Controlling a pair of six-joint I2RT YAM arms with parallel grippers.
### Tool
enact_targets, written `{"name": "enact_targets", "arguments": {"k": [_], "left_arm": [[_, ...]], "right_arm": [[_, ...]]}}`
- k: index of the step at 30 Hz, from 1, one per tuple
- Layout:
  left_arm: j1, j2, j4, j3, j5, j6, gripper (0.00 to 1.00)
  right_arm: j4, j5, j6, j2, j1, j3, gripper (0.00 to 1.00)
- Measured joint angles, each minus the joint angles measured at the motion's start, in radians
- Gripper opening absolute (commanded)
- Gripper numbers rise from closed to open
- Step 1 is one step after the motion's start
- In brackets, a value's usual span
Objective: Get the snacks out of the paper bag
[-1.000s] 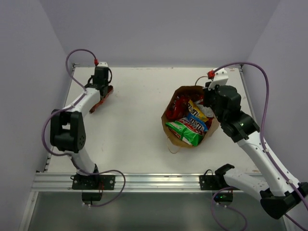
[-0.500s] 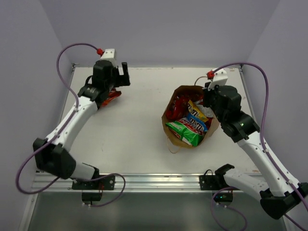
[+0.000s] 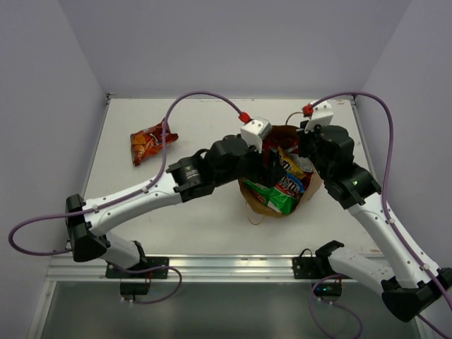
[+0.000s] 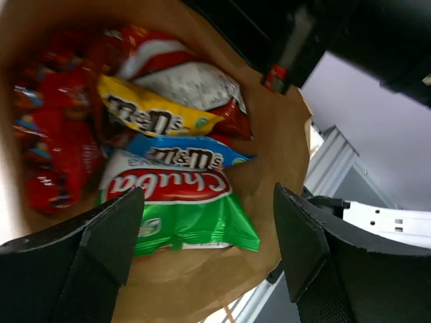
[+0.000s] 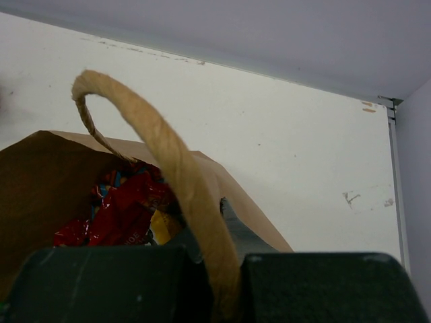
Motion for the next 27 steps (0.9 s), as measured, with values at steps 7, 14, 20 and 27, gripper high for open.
{"name": "enact_targets", "arguments": {"k": [7,14,20,27], "left_arm": [[-0.058,0.181,0.021,0.072,-0.097,-0.029,0.70],[-0.011,0.311,0.043,0.117,-0.195,-0.053,0.65],[0.024,0.402,0.060,0.181,-0.217,-0.071,0.57],[0.037,0.476,0.066,0.226,-0.211,-0.097,0.11]], "right_arm": [[-0.001,-0.001,0.004,-0.003,0.000,0.000,0.00],[-0.006,-0.014,0.032,-0.032,0.000,-0.015,0.00],[-0.005,-0.029,0.043,-0.035,0.000,-0.025,0.00],[0.000,-0.028,0.046,-0.048,0.000,-0.034,0.00]]}}
